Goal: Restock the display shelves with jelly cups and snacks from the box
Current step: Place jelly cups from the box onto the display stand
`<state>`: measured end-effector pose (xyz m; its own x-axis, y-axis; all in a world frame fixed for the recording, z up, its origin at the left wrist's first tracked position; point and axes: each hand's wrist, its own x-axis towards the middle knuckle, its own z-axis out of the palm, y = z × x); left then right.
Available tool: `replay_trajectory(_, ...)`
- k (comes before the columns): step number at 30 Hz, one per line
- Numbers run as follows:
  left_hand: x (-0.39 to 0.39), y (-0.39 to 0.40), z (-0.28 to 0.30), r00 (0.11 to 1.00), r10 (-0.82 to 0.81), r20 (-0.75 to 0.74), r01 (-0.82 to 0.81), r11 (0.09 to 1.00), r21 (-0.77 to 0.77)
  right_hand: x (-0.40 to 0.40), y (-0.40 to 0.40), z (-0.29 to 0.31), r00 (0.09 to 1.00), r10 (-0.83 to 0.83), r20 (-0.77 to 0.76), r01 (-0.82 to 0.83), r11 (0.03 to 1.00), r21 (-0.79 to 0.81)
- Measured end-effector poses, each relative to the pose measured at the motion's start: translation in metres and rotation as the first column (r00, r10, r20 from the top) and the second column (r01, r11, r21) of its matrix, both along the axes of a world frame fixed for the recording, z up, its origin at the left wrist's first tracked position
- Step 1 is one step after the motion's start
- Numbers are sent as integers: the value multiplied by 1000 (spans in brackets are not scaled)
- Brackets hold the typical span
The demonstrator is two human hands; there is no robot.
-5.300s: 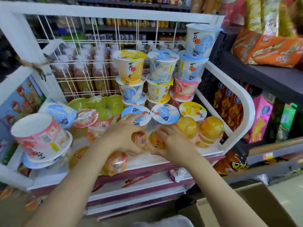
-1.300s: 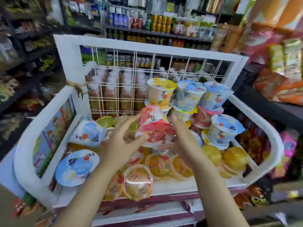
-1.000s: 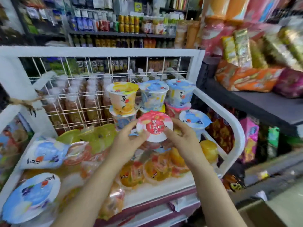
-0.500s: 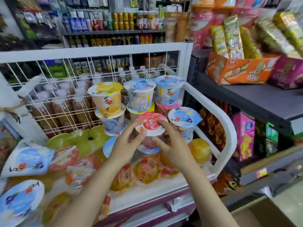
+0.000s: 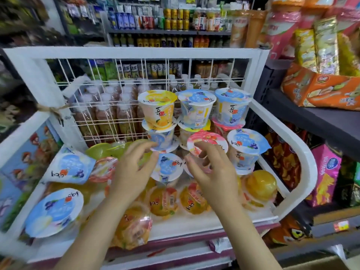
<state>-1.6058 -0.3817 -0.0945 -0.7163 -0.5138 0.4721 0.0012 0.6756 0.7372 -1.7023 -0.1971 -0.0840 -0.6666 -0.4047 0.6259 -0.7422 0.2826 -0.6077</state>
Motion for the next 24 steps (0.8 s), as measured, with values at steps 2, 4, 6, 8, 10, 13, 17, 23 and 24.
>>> replay_trajectory(2,29,-23,-7,993,117,-5,-117,993,-34,9,-30,2,983,160,87,-166,984,61)
replay_trajectory(4,61,-48,-16,959,276,71,-270,959,-82,19,-65,4,957,271,99,-284,945,161)
replay_trajectory(6,90,-70,-27,887,433,158,-388,887,-251,31,-104,7,914,395,95,-406,880,246)
replay_trajectory(8,112,-80,-34,832,518,197,-441,834,-331,44,-145,11,850,521,81,-520,802,295)
replay_trajectory(10,126,-80,-40,815,549,187,-483,820,-307,55,-183,15,804,584,116,-583,735,346)
replay_trajectory(13,135,-75,-42,807,559,193,-525,827,-200,61,-233,14,784,588,200,-610,671,422)
replay_trajectory(17,140,-84,-41,825,517,229,-549,829,106,57,-273,3,735,520,435,-678,551,487)
replay_trajectory(23,141,-95,-39,896,391,209,-431,879,203,60,-284,-11,674,481,561,-732,535,422)
replay_trajectory(24,142,-96,-40,905,386,178,-419,879,226,61,-282,-9,664,494,561,-737,556,384)
